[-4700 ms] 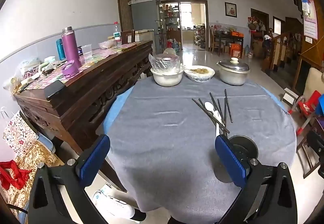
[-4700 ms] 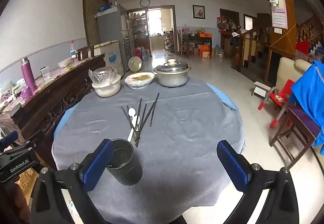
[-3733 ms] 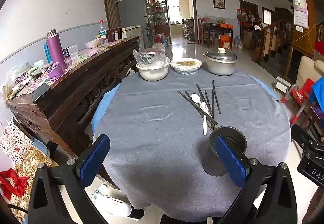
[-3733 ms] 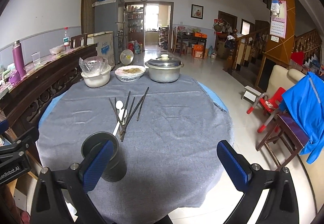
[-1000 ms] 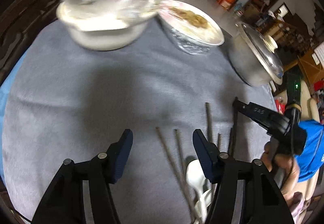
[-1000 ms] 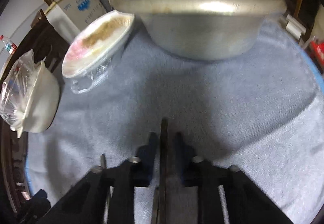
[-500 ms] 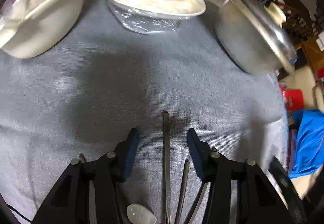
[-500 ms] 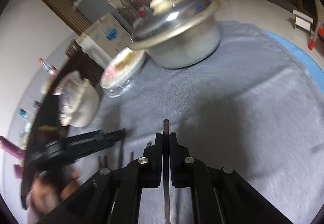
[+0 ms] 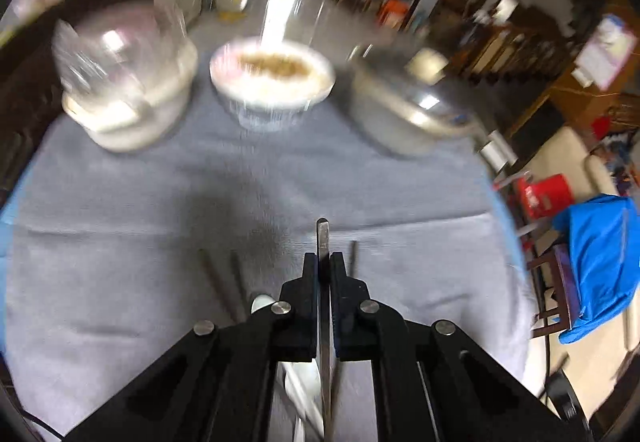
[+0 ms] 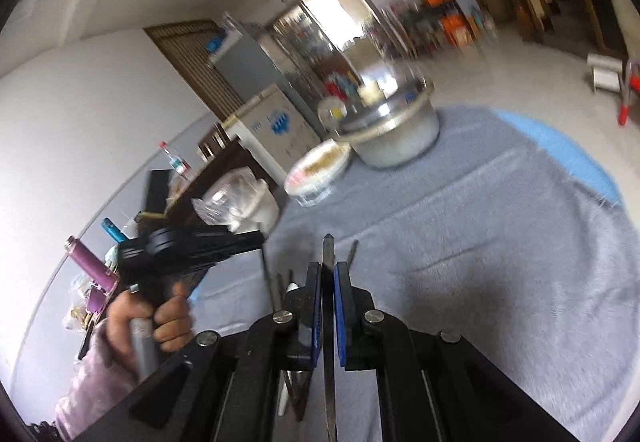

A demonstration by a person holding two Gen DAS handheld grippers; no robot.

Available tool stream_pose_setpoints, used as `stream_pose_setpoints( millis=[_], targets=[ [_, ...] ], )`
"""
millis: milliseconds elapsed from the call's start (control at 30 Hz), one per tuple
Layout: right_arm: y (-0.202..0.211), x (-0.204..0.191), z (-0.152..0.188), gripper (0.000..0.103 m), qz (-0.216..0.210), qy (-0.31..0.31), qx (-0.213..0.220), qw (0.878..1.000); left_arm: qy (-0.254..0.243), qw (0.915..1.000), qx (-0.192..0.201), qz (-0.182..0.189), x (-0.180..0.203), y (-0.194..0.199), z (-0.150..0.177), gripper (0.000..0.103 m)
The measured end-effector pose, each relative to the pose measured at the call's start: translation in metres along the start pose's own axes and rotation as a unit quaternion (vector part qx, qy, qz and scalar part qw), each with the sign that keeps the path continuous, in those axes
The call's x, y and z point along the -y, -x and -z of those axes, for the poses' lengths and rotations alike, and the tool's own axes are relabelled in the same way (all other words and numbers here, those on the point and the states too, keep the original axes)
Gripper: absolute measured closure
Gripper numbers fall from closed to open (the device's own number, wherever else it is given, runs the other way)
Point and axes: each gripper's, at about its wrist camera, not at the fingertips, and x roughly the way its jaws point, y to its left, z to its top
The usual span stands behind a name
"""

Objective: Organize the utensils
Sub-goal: 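Lift the chopstick with the right tool and drop it into the dark cup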

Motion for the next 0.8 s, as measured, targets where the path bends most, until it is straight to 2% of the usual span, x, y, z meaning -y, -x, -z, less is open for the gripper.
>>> stream_pose_setpoints(
  millis=[167, 367, 567, 667, 733, 800],
  targets=[
    [0.048, -0.029, 0.018, 0.096, 0.001, 0.020, 0.069, 0.997, -0.015, 0.9956, 0.093, 0.008, 0.008, 0.093, 0.037, 0.098],
    [0.093, -0.070, 0.032, 0.096, -0.001, 0.045, 0.135, 0.990, 0.005, 0.9856, 0.168, 0.016, 0.001, 0.168, 0.088, 0.098],
    [0.141, -0.119, 0.036, 0.096, -0.017, 0.081, 0.234, 0.969, 0.031, 0.9709, 0.236, 0.027, -0.004, 0.225, 0.123, 0.098],
    [0.149, -0.134, 0.040, 0.096, -0.033, 0.081, 0.265, 0.960, 0.035, 0.9612, 0.273, 0.022, -0.003, 0.245, 0.139, 0.098],
    [0.148, -0.142, 0.044, 0.096, -0.038, 0.080, 0.274, 0.958, 0.034, 0.9595, 0.279, 0.023, -0.002, 0.249, 0.146, 0.098],
    [0.136, -0.146, 0.050, 0.096, -0.038, 0.080, 0.263, 0.961, 0.033, 0.9597, 0.278, 0.019, -0.003, 0.248, 0.154, 0.098]
  ],
)
